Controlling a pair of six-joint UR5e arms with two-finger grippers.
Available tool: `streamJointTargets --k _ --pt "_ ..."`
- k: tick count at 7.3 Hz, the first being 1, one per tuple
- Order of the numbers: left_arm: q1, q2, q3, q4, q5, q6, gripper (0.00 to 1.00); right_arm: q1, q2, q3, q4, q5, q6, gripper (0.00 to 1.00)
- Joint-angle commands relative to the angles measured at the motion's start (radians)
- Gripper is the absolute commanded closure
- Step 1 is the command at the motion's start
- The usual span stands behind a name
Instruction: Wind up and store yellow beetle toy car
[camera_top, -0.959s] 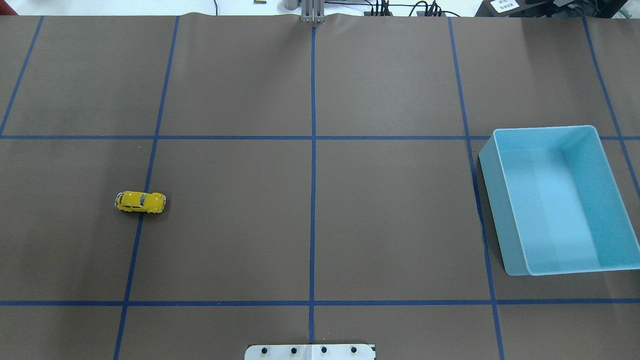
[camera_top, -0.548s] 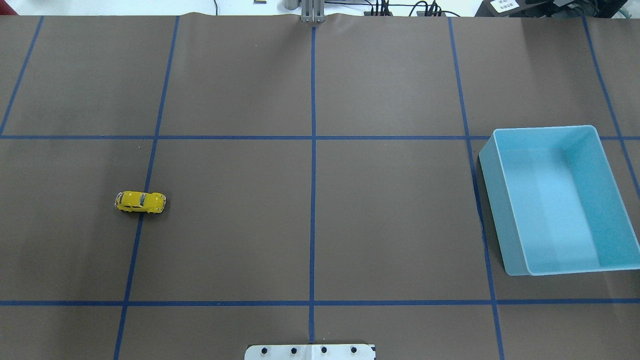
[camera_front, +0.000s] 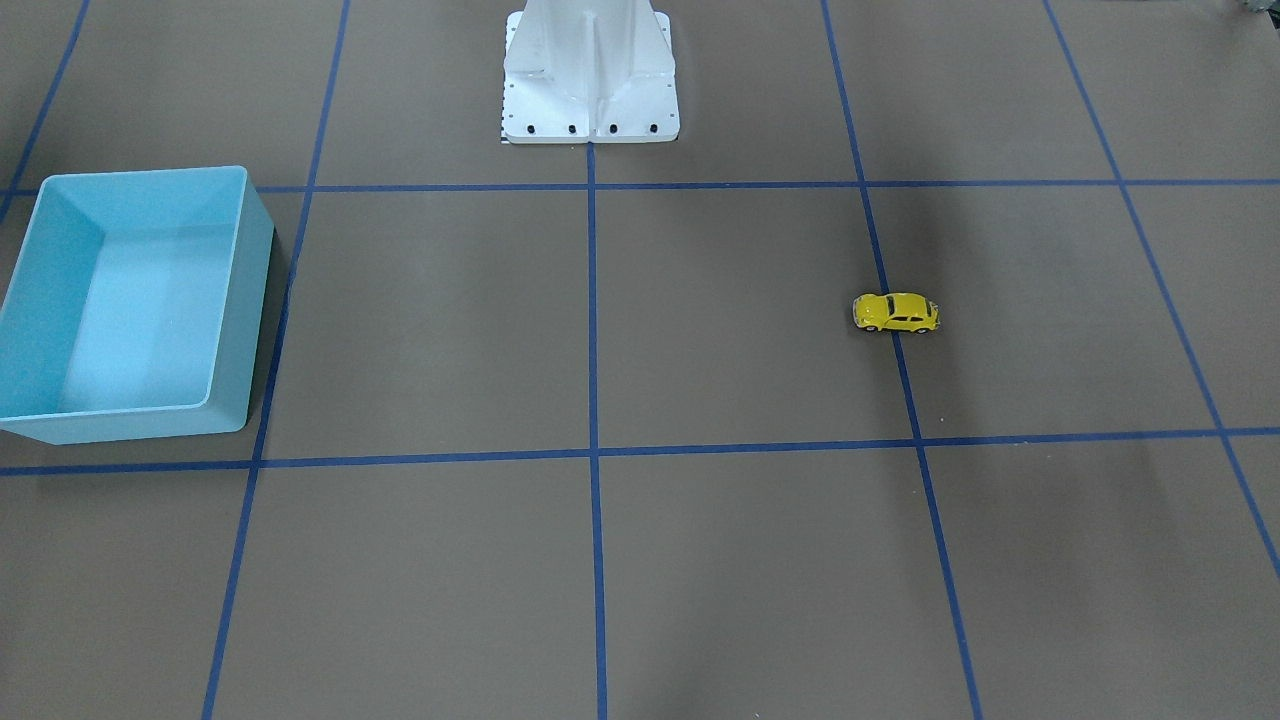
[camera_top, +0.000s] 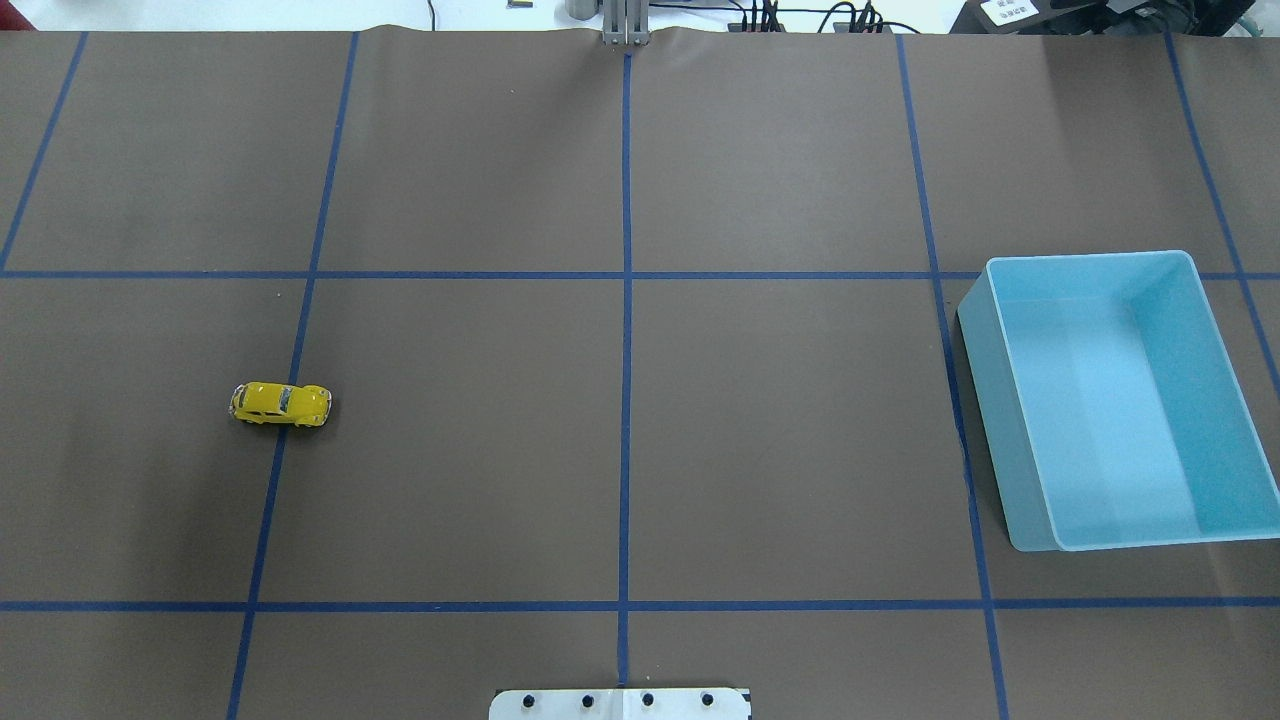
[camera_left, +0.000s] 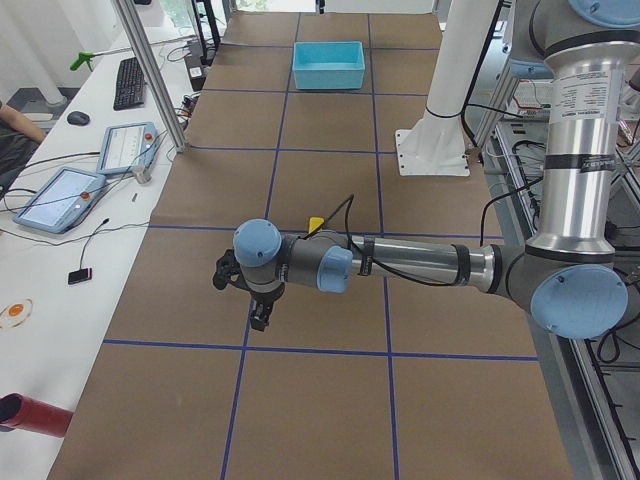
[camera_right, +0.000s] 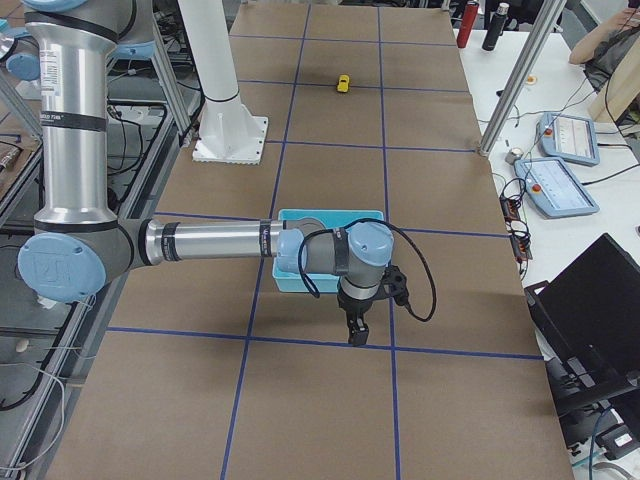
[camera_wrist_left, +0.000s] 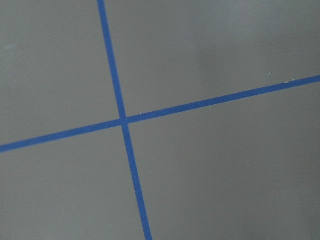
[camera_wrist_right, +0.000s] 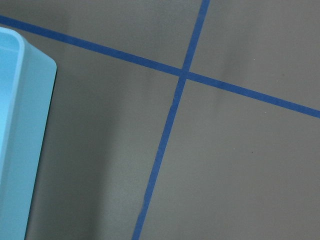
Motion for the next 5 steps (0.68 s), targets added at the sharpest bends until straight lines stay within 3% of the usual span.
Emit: streamJointTargets --k 1,3,5 --pt "0.140 0.029 -0.004 -0.226 0.012 -0.001 0.00 0.010 -0.012 -0.001 0.000 -0.001 0.000 0.01" --pt "0.237 0.041 -0.002 -0.346 0.004 -0.001 0.00 0.011 -0.014 -0.001 0.000 -0.001 0.000 0.00" --pt "0.332 0.048 -0.083 -0.304 0.012 -0.004 0.00 0.014 -0.018 -0.002 0.000 -0.001 0.000 0.01"
